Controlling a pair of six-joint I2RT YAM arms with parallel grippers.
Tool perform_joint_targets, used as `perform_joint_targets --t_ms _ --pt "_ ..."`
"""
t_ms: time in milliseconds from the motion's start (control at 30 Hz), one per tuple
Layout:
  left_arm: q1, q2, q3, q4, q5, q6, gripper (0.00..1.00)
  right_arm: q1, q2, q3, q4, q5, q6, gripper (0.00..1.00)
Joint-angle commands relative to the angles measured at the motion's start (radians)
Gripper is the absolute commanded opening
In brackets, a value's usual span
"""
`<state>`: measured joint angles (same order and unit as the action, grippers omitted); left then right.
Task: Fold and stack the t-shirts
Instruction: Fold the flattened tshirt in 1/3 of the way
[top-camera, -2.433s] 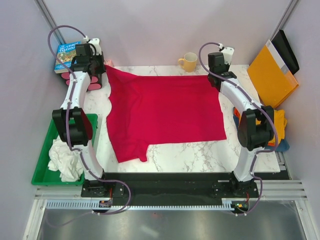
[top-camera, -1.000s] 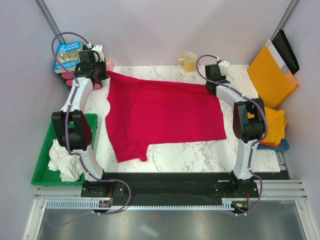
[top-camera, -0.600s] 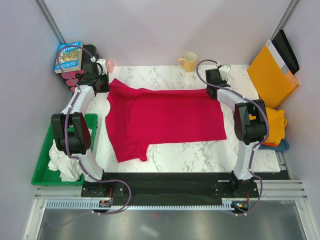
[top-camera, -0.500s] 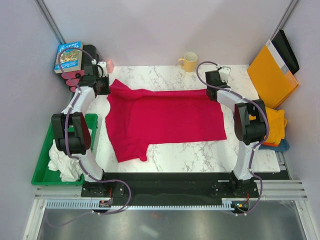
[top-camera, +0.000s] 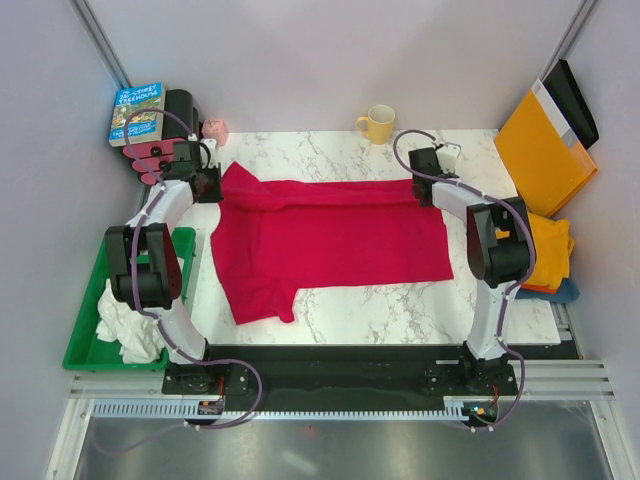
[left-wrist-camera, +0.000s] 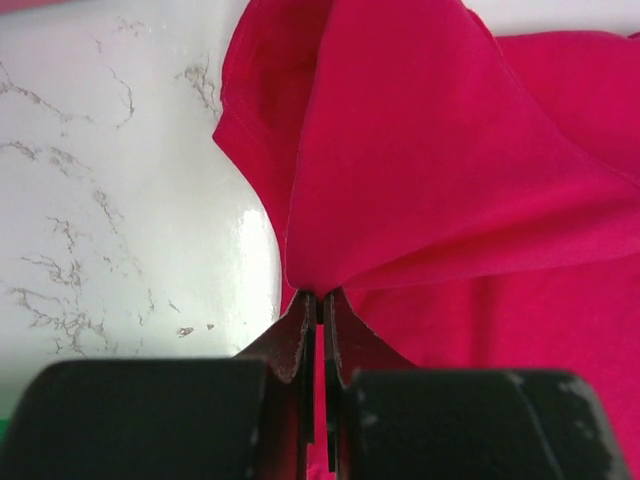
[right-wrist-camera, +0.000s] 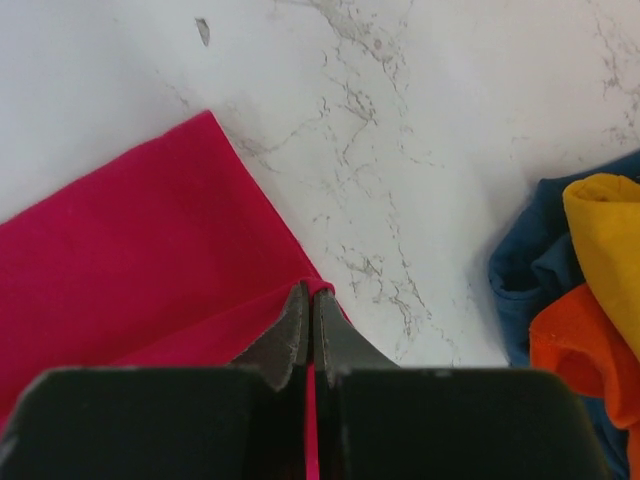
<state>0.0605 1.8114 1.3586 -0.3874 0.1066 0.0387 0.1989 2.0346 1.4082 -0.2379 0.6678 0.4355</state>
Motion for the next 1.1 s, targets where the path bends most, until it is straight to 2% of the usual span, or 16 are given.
perform_joint_targets --t_ms 0,333,433,467,533,567,600,667,700,767,833,867,933,1000,1033,1067 --pt "0.005 -0.020 -0.009 0.012 -0.021 0.021 0.02 -0.006 0.039 0.027 -0.067 0.007 0.039 0.00" --pt "0.002 0.046 0.030 -0.048 -0.010 0.027 0.05 -0.016 0.078 0.095 -0.156 0.004 0.060 0.00" --pt "0.002 0.046 0.034 -0.061 -0.004 0.032 0.15 -0.016 0.072 0.100 -0.163 0.016 0.065 0.11" --pt "0.001 0.042 0.036 -0.062 -0.001 0.033 0.29 -0.016 0.067 0.101 -0.163 0.018 0.066 0.28" --pt "0.002 0.002 0.033 -0.062 0.021 0.029 0.44 -0.013 0.018 0.081 -0.105 0.019 0.057 0.46" --pt "0.004 -0.013 0.031 -0.054 0.024 0.023 0.57 -0.013 -0.011 0.063 -0.071 0.015 0.051 0.71" --pt "0.002 -0.029 0.034 -0.045 0.028 0.009 0.62 -0.013 -0.066 0.032 -0.039 0.007 0.037 0.83" --pt "0.004 -0.069 0.053 -0.044 0.051 -0.006 0.70 -0.013 -0.097 0.043 -0.011 -0.017 0.029 0.98" --pt "0.005 -0.081 0.060 -0.045 0.060 -0.023 0.74 -0.006 -0.111 0.073 -0.015 -0.025 0.025 0.98" --pt "0.005 -0.104 0.083 -0.047 0.076 -0.030 0.77 0.002 -0.119 0.118 -0.043 -0.054 0.012 0.98" --pt "0.004 -0.112 0.102 -0.047 0.082 -0.075 0.77 0.008 -0.137 0.121 -0.037 -0.132 -0.012 0.98" --pt "0.004 -0.115 0.105 -0.045 0.096 -0.068 0.74 0.013 -0.155 0.107 -0.031 -0.196 -0.014 0.95" --pt "0.001 -0.109 0.108 -0.053 0.122 -0.056 0.71 0.043 -0.171 0.081 -0.002 -0.220 -0.049 0.89" --pt "-0.004 -0.090 0.109 -0.053 0.113 -0.043 0.68 0.066 -0.175 0.051 0.020 -0.180 -0.060 0.64" --pt "-0.004 -0.081 0.111 -0.053 0.111 -0.040 0.67 0.066 -0.171 0.046 0.022 -0.169 -0.058 0.48" --pt "-0.004 -0.070 0.115 -0.053 0.110 -0.040 0.65 0.065 -0.150 0.060 0.019 -0.153 -0.037 0.08"
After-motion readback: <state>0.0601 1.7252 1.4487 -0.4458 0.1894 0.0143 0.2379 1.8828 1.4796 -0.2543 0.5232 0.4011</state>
